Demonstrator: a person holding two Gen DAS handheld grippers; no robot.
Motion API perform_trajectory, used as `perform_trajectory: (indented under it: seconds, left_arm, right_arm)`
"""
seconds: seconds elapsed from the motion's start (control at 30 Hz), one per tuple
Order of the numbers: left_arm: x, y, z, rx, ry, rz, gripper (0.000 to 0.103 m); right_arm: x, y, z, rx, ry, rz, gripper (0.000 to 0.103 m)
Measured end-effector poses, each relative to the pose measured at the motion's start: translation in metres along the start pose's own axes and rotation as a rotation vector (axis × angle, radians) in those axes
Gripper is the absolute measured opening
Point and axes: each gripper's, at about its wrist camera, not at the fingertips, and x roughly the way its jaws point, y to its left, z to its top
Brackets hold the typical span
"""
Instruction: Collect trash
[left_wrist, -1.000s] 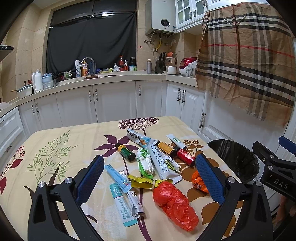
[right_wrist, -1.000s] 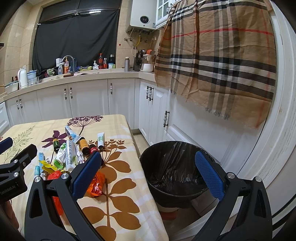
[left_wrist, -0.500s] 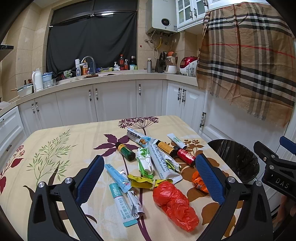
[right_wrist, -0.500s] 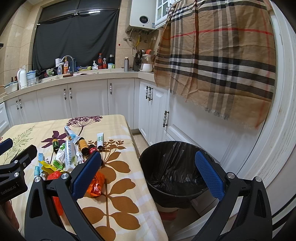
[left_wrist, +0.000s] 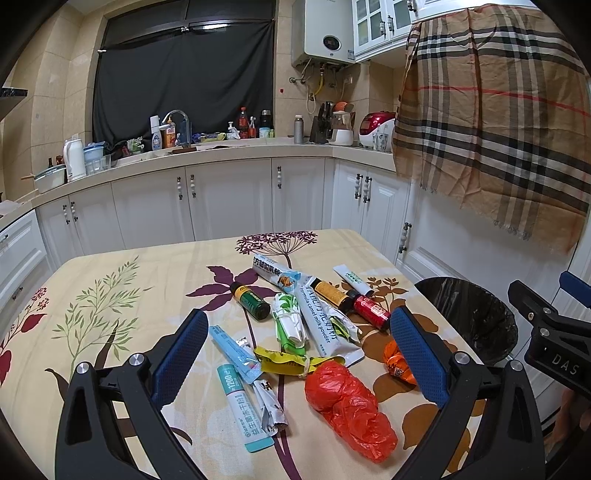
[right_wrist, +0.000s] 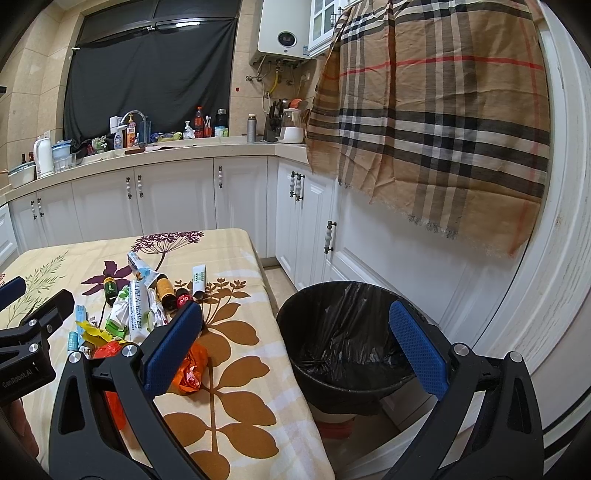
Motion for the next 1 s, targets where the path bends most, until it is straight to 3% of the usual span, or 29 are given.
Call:
perform_trajectory:
  seconds: [1.0]
  left_arm:
    - [0.009,-0.001,-0.012,0.004,0.036,0.006,0.096]
  right_arm:
    - [0.011,0.002,-0.003,-0.001,0.023,0.014,0.099]
